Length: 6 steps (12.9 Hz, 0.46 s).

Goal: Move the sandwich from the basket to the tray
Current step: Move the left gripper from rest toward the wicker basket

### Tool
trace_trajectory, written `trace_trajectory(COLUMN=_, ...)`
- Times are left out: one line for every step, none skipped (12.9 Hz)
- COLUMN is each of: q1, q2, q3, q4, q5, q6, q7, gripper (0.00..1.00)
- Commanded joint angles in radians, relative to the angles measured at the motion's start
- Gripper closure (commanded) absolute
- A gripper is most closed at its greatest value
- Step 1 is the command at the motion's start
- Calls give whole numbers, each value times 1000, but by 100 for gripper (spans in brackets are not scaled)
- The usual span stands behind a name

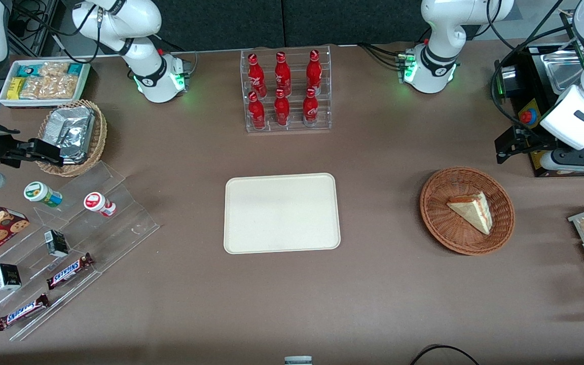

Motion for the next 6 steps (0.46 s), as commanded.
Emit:
trace_trajectory(q1=4, q2=9, q3=-7, q4=32, q5=-9, q6=-30, q7=-12, gripper=0)
trace_trajectory(q1=4, q2=12, q3=-7, q4=41, q5=-9, q6=-30, q7=-12, gripper=0)
trace_trajectory(q1=9, q2=12, q3=-6, q4=45, q5=-9, q6=-30, q7=-9, gripper=0)
trace_trajectory(q1=10, q2=13, q3=-6, q4=45, q5=-9, q6=-30, q7=-9, gripper=0)
trace_trajectory(q1=13, q2=10, q3=-1, q4=34, q5=-9, q6=-35, q7=-7, gripper=0)
trace_trajectory(q1=15, q2=13, q3=3, q4=35, q5=-8, q6=-56, q7=-10, gripper=0)
